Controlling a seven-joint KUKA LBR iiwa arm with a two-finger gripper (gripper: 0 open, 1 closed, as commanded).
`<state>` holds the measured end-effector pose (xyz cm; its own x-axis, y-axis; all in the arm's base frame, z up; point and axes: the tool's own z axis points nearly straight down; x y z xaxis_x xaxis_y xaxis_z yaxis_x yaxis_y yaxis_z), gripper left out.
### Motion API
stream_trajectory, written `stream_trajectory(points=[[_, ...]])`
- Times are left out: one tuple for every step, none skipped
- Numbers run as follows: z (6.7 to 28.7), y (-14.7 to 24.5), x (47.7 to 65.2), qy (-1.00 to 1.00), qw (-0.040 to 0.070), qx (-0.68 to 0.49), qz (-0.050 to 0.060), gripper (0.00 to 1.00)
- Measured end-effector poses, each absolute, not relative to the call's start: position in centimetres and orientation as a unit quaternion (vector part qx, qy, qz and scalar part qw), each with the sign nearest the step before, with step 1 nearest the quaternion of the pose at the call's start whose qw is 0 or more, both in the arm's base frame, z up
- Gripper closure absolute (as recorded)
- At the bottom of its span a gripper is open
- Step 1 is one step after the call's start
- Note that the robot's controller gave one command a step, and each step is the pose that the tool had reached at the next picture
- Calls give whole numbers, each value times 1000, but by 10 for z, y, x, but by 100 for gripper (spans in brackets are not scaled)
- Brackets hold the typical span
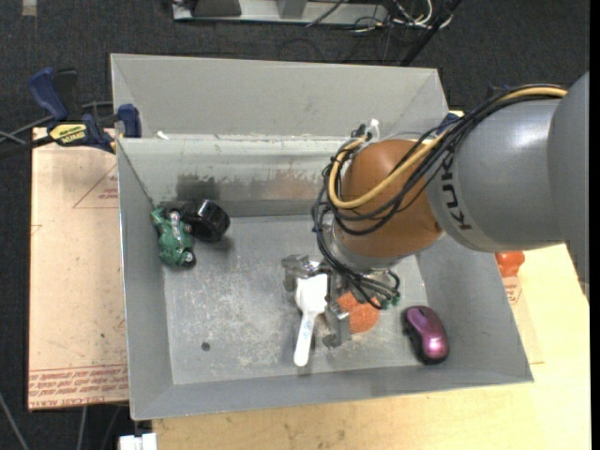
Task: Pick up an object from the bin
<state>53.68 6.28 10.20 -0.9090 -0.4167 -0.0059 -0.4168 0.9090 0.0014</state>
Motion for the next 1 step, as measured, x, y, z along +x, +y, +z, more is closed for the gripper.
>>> stream_trajectory(points=[[88,58,538,968,2,-252,2,0]])
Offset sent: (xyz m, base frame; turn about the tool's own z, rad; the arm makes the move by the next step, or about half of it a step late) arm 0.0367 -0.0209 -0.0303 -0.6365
